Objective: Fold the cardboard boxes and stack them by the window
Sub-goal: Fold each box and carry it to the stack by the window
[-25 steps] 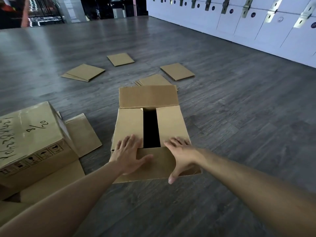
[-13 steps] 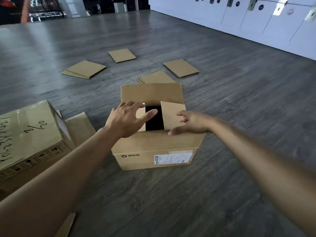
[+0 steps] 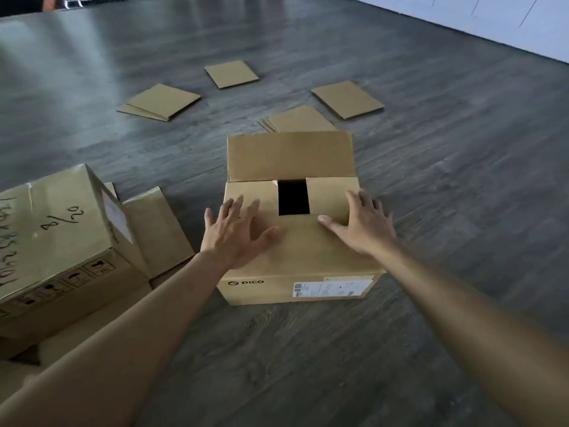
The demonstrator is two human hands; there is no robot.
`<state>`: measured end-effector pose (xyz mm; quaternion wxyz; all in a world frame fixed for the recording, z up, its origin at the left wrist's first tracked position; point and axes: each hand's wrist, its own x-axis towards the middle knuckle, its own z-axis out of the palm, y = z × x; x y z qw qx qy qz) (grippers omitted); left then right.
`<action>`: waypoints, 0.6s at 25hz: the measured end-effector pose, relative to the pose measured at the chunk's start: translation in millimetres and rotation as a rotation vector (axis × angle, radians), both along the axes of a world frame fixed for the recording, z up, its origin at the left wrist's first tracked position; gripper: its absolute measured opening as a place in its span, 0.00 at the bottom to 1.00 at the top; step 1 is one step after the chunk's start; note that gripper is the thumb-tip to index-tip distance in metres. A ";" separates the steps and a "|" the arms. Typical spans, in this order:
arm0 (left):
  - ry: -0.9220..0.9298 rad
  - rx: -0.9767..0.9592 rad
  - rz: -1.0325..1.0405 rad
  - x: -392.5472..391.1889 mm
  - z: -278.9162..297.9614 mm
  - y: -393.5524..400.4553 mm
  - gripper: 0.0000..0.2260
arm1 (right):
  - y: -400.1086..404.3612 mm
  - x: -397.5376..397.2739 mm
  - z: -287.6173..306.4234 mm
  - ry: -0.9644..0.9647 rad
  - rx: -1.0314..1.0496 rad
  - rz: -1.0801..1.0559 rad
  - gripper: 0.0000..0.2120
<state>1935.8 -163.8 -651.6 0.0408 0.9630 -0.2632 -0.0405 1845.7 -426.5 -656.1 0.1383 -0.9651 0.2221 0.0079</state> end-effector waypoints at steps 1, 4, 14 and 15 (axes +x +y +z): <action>0.033 0.008 0.006 1.8 -6.5 -1.0 0.43 | 1.0 2.0 -7.1 0.013 0.010 -0.008 0.50; 0.061 -0.008 0.028 2.7 -19.6 -2.7 0.42 | 3.3 1.8 -20.9 0.010 0.009 -0.020 0.50; 0.098 -0.007 0.038 -25.4 -21.8 10.3 0.42 | 16.9 -25.5 -19.0 0.029 0.001 0.016 0.51; 0.111 -0.001 0.043 -32.4 -20.5 13.0 0.42 | 19.9 -32.1 -17.7 0.031 0.002 0.020 0.51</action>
